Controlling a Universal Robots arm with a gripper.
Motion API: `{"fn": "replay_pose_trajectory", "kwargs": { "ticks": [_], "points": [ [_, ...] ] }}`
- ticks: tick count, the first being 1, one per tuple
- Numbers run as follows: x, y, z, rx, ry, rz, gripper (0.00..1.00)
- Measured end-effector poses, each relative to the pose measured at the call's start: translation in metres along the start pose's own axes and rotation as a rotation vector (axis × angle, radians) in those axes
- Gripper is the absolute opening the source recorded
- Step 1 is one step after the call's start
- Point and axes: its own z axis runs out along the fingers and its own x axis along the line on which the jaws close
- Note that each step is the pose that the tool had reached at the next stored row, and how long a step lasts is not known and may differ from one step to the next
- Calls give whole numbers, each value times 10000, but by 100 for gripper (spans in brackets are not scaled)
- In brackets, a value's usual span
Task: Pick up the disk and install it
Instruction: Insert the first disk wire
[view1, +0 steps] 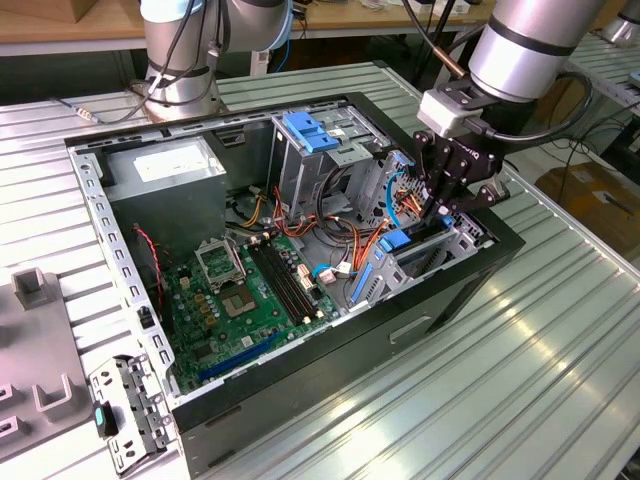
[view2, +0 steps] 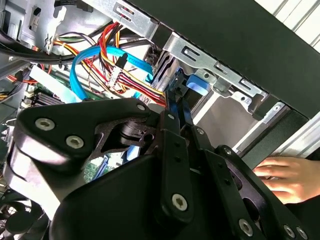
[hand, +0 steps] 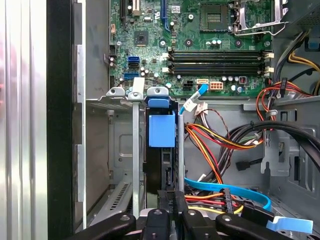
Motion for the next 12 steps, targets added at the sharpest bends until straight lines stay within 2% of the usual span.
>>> {"fn": "replay_pose_trajectory", "kwargs": {
  "ticks": [2, 3, 8, 12],
  "points": [
    [1, 0, -9, 0, 1, 0, 18],
    [-1, 0, -20, 0, 4, 0, 24],
    [1, 0, -120, 9, 2, -1, 24],
    [1, 1, -120, 11, 1, 1, 23]
  ]
}}
